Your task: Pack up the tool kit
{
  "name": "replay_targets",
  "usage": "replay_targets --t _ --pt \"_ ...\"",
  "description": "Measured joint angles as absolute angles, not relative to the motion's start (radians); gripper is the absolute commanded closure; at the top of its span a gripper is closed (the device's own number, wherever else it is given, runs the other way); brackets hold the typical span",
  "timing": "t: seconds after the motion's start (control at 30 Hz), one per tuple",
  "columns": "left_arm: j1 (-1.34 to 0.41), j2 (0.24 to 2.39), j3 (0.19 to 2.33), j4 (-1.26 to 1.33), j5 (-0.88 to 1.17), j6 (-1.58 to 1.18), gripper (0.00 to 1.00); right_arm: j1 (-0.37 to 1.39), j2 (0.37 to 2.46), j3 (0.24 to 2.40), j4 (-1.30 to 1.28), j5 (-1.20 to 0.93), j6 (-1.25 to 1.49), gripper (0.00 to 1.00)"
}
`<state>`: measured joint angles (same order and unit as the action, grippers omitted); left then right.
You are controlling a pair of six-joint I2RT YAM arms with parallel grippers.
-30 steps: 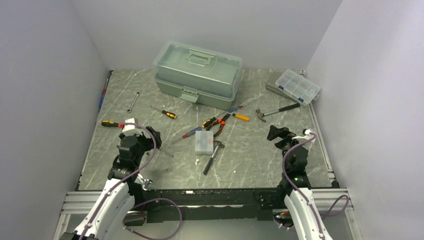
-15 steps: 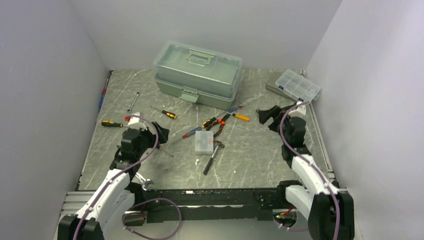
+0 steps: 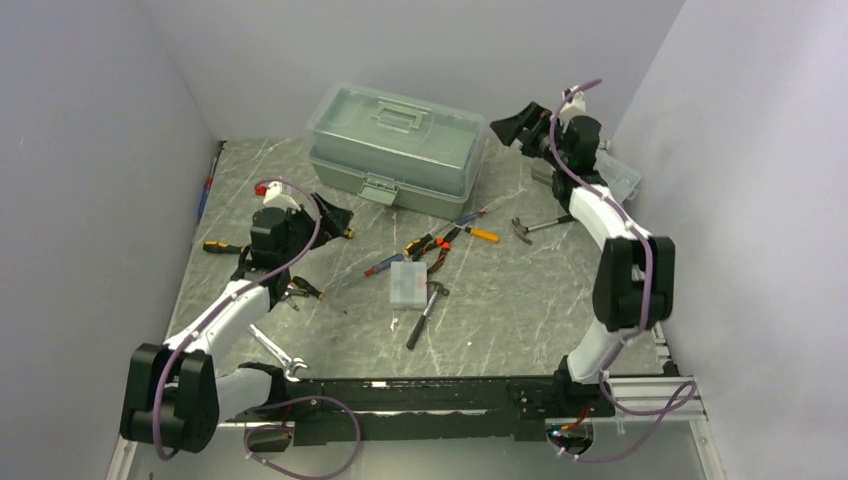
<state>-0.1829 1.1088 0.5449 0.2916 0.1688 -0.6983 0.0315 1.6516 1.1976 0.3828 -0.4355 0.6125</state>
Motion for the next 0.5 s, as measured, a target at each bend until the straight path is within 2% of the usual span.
replay_targets --t 0.23,0.5 --pt "-0.176 1.221 0.707 0.283 0.154 -0.696 0.01 0.033 1.987 1.576 0.339 -0.531 0.632 0.04" --pt "-0.099 1.26 0.752 0.305 0.153 -0.701 0.01 0.041 2.321 1.979 0.25 -0.658 0.64 0.06"
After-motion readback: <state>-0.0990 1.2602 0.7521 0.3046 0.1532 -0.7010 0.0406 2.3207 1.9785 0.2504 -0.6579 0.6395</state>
